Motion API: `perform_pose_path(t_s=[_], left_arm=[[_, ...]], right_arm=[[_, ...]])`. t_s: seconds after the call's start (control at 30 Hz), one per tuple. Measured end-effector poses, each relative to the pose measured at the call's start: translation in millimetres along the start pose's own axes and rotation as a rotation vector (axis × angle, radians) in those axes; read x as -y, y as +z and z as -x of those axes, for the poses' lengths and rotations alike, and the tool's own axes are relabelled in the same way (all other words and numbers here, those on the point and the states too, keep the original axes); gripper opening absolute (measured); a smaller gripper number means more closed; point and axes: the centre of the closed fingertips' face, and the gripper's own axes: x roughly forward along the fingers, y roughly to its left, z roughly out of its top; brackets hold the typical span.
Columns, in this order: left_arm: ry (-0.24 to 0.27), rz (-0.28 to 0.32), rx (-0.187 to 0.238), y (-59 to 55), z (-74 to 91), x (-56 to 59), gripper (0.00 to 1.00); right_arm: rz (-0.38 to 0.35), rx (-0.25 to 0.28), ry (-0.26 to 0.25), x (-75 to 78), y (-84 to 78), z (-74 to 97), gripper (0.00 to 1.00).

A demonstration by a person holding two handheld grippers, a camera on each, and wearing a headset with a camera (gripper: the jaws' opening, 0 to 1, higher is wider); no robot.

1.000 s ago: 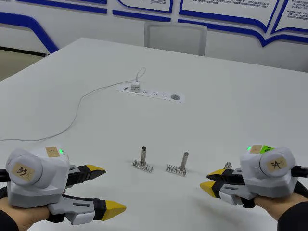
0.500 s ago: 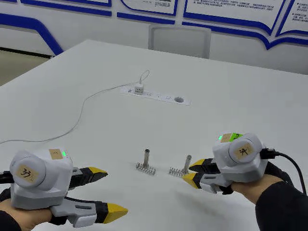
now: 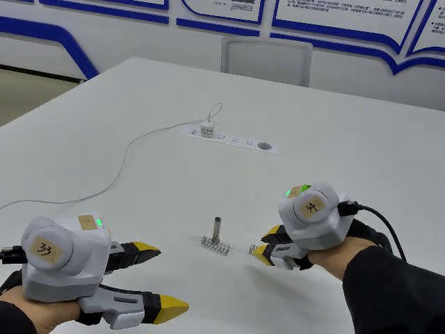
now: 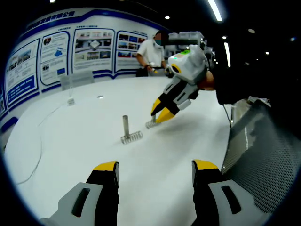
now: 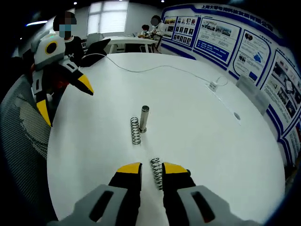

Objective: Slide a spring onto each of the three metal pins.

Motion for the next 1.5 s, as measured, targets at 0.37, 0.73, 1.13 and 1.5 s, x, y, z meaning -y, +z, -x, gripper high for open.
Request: perform_pose_path(t_s=[0.37, 0.73, 1.13, 1.5], left_arm=[[0.004, 0.006, 0.007, 0.6, 1.1, -0.4, 0.64], [0.002, 0.007, 0.009, 0.9, 0.8, 0.8, 0.64], [0.004, 0.004, 0.009, 1.1, 1.2, 0.7, 0.64], [0.005, 0.004, 0.009, 1.1, 1.1, 0.5, 0.64]], right_arm=[[-0.004, -0.090, 0.012, -1.0, -9.6, -17.3, 0.18], [-0.061, -0.154, 0.042, -11.8, -24.8, -11.8, 0.16], [-0.148, -0.198, 0.083, -28.6, -30.0, -6.5, 0.13], [0.132, -0.229, 0.111, -34.0, -25.3, -7.9, 0.16]])
